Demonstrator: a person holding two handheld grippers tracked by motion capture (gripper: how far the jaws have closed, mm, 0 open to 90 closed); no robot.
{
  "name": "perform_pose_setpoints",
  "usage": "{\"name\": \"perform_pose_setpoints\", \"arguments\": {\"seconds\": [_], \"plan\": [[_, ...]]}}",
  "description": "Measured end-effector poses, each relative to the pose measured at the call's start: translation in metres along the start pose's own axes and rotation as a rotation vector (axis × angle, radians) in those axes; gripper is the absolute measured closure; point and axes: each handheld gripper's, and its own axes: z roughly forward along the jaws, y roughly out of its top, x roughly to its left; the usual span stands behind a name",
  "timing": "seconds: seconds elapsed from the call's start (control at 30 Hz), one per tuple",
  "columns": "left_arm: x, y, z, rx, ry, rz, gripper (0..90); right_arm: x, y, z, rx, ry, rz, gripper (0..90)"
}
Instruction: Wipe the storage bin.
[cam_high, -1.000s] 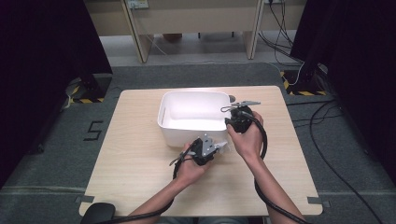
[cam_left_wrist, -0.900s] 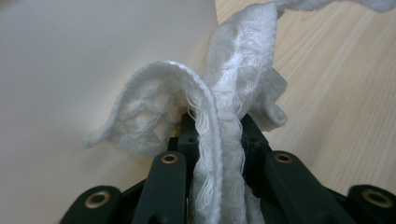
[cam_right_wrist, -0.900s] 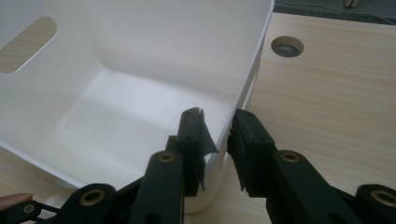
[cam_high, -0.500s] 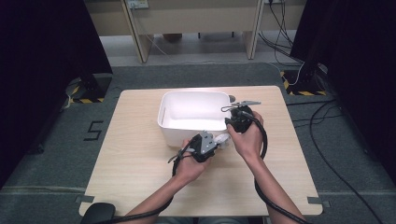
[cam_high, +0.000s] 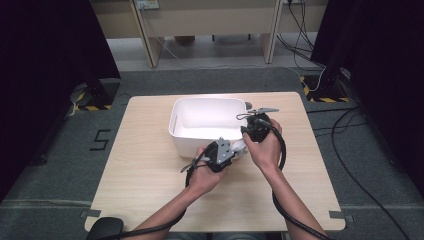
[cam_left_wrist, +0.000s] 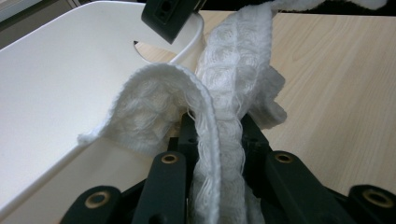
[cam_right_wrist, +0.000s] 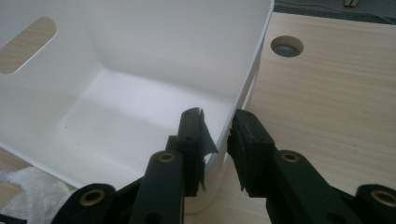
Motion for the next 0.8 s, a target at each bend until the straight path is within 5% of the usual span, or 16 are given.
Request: {"name": "perform_pose_setpoints", "arguments": {"seconds": [0.43, 0.8], "plan": [[-0.006, 0.010, 0.009, -0.006, -0.016, 0.018, 75.6, 0.000, 0.000, 0.000, 0.000, -0.002, -0.002, 74.0], [-0.013, -0.001, 0.021, 0.018, -0.004, 0.040, 75.7, 0.001, 0.000, 0.000, -0.003, -0.004, -0.006, 73.0]]}}
